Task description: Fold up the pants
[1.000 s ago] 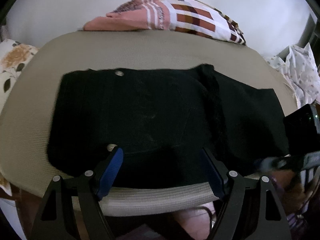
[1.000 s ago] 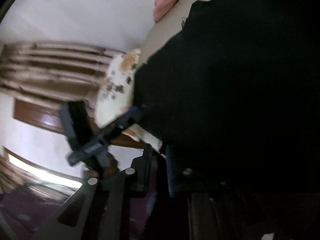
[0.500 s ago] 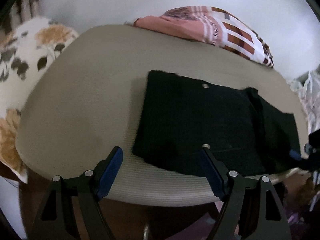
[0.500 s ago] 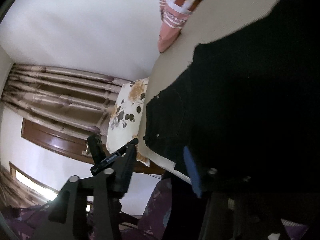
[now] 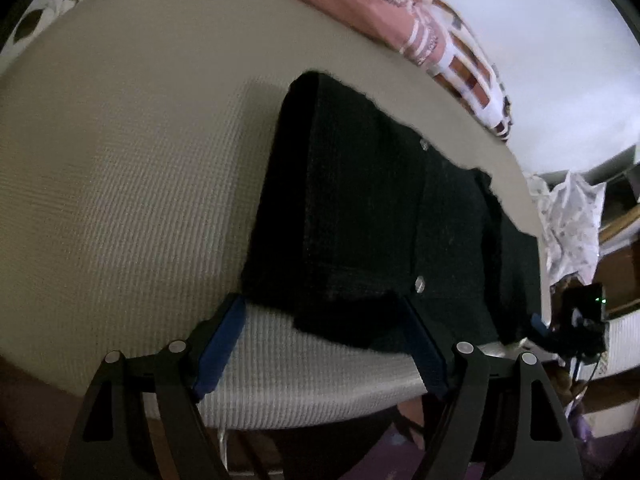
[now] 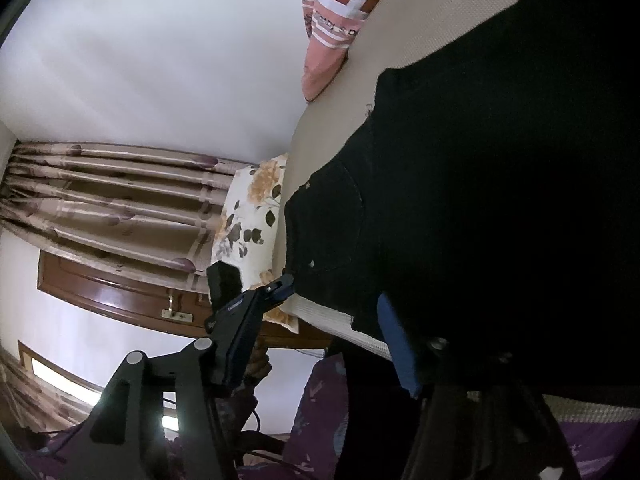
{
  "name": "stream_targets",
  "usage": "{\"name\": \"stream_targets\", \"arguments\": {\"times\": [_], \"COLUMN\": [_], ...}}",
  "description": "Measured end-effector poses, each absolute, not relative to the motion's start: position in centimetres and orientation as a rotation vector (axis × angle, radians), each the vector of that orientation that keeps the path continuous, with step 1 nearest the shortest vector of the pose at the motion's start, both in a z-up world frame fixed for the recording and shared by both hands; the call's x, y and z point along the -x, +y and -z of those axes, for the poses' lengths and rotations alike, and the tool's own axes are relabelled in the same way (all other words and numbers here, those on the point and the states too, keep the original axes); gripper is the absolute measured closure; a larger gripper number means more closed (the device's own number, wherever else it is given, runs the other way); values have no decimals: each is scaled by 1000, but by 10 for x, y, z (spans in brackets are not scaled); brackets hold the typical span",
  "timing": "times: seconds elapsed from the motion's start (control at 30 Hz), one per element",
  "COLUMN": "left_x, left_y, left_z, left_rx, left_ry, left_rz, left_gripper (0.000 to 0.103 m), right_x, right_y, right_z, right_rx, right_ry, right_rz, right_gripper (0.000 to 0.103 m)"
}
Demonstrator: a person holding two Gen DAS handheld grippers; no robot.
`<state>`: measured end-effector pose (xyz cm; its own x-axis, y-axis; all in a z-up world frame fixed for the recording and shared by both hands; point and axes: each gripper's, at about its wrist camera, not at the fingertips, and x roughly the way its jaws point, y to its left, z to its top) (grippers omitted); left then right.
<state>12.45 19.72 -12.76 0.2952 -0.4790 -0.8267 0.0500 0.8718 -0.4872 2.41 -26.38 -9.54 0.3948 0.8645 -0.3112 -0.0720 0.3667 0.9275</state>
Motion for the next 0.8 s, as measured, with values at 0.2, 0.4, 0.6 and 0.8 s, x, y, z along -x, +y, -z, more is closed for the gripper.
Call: {"name": "stream_targets", "arguments": {"times": [0.2,0.4,0.6,0.8], "left_x": [-135,-140,-139,-144], "left_y": [196,214,231,233], "left_z": [129,140,145,146], "left_rx": [486,598,683,741], "left_ry": [1200,1181,1187,1219], "left_rz": [469,461,468,475], "left_gripper": [6,65,67,53], "right_x": [-25,-24,-26,-26], "right_y": [-261,-260,-258,-258], "right_z": [100,102,102,103], "right_rx": [-1041,-1061,-1065,-1068], "right_ry": [983,988,995,997], "right_rz": [-726,-707,-697,-695], "right_gripper": [41,36,34,32]}}
